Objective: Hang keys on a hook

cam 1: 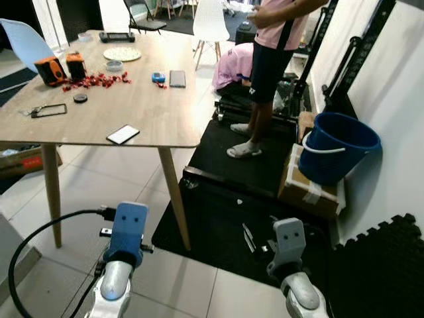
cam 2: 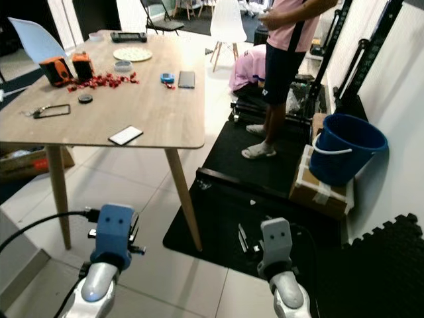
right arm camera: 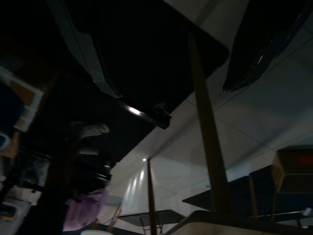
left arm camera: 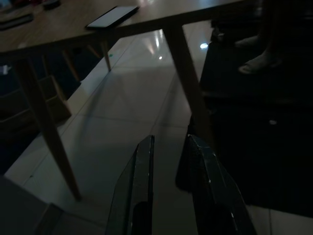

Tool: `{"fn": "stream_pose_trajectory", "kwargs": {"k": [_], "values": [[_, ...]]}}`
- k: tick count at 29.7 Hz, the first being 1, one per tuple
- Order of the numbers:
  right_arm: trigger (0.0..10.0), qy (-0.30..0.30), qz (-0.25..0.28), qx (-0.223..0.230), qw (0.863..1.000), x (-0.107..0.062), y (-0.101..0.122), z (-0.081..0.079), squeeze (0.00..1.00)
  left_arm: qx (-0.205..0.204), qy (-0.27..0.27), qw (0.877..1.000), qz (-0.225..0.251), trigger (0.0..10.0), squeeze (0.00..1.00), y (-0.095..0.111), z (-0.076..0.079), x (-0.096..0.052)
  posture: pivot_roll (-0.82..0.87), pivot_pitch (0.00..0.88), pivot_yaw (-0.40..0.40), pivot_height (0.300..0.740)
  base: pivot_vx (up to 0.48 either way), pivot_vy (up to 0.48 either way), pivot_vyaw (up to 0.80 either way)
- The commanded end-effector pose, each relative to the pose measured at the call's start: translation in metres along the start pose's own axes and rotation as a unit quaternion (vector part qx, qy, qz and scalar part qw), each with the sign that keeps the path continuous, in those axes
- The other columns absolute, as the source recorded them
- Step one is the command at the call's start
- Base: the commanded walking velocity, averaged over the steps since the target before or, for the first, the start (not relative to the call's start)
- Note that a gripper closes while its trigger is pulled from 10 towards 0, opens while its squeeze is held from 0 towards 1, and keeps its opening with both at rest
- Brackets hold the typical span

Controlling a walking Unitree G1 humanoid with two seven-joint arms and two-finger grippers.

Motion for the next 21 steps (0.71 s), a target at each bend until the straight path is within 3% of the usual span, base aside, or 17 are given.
{"fn": "stream_pose_trajectory", "kwargs": {"k": [1,18,21], "values": [[10.0,-0.003,-0.004,-0.004,1.000,-0.003,-0.003,0.002,0.00,0.002,-0.003,1.000,-0.002,10.0,0.00,-0.002,0.001,-0.003,0.15,0.139,-0.033,0.740,0.000,0.000,0.00],[10.0,0.004,0.003,-0.010,1.000,-0.002,0.000,-0.002,0.00,0.003,0.005,0.999,0.040,10.0,0.00,0.016,-0.003,0.002,0.14,0.142,-0.033,0.740,0.000,0.000,0.00],[10.0,0.003,0.002,-0.009,1.000,-0.003,0.000,-0.001,0.00,0.007,0.006,0.999,0.038,10.0,0.00,0.015,-0.005,0.002,0.14,0.144,-0.031,0.740,0.455,0.000,0.00]]}}
Point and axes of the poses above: a point about 5 cm out from each wrist's last joint towards the gripper, its own x axis pointing out of the wrist towards the gripper, its own y axis along the axis of the wrist's last joint, z = x × y, the point moved 4 cm from there along x, pointing out of the wrist towards the gripper, and after that the axes turned 3 degrees about x, right-handed, at the moved point
